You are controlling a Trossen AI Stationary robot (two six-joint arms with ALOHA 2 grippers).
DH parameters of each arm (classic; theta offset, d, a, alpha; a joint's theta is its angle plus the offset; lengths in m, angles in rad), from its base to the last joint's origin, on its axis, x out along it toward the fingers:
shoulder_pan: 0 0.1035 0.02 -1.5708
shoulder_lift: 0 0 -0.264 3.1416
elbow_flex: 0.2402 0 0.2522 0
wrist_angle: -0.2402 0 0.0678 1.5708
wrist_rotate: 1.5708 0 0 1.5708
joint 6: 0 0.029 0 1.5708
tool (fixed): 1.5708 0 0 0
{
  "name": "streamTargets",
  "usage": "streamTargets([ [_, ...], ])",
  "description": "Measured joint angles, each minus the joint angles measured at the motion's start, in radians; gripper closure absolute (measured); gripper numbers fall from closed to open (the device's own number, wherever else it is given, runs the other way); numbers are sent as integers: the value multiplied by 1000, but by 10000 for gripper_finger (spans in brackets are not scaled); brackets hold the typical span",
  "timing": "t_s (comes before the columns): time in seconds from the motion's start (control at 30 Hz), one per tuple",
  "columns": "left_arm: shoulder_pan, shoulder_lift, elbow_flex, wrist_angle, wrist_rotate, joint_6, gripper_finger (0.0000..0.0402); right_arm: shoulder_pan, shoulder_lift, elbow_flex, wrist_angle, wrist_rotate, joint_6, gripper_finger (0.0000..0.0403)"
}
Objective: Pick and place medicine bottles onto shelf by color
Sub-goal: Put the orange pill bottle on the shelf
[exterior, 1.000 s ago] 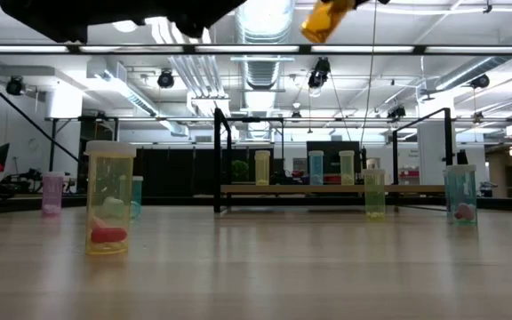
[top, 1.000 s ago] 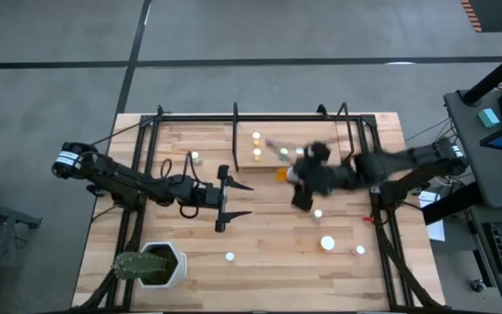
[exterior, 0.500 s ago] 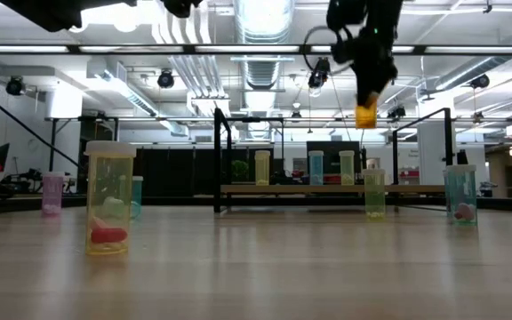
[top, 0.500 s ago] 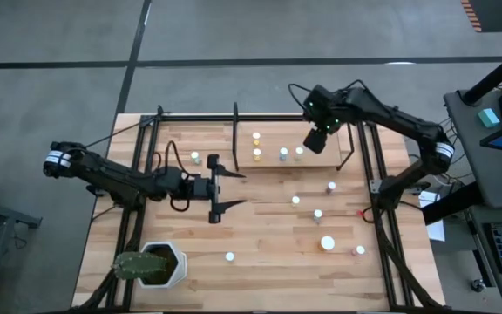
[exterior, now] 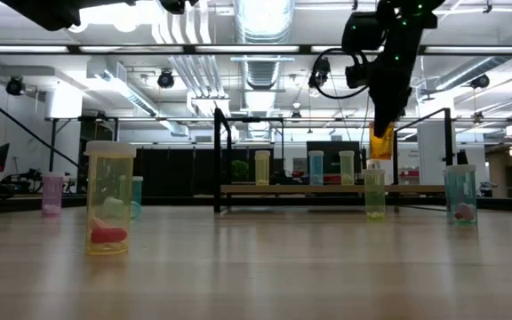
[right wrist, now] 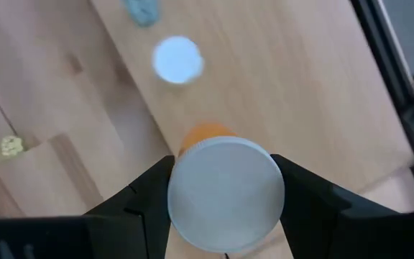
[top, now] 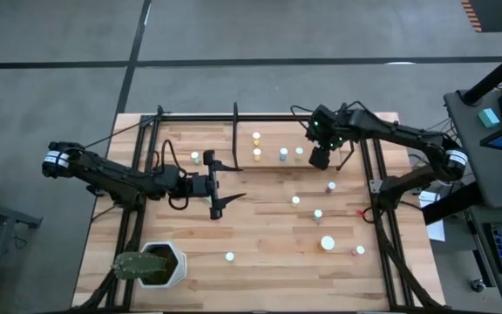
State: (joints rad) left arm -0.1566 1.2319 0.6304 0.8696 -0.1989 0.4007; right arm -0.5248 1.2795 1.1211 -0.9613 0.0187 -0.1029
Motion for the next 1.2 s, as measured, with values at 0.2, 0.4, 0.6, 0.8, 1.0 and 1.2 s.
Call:
streamTargets([
  [0.2, 0, -7, 0, 2, 0, 1, 114, 42, 10, -74, 114, -1, -14, 213],
  [0.4, 0, -8, 0, 2, 0, 1, 113, 40, 33, -99, 146, 36, -30, 213],
  [0.6, 0, -8, 0, 3, 0, 6, 113, 40, 73, -101, 160, 34, -32, 213],
  [0.8, 0, -8, 0, 2, 0, 6, 113, 40, 96, -85, 160, 54, -29, 213],
  [1.0, 0, -8, 0, 2, 0, 6, 113, 40, 97, -74, 157, 70, -29, 213],
  [1.2, 0, -8, 0, 3, 0, 5, 113, 40, 97, -73, 151, 70, -29, 186],
])
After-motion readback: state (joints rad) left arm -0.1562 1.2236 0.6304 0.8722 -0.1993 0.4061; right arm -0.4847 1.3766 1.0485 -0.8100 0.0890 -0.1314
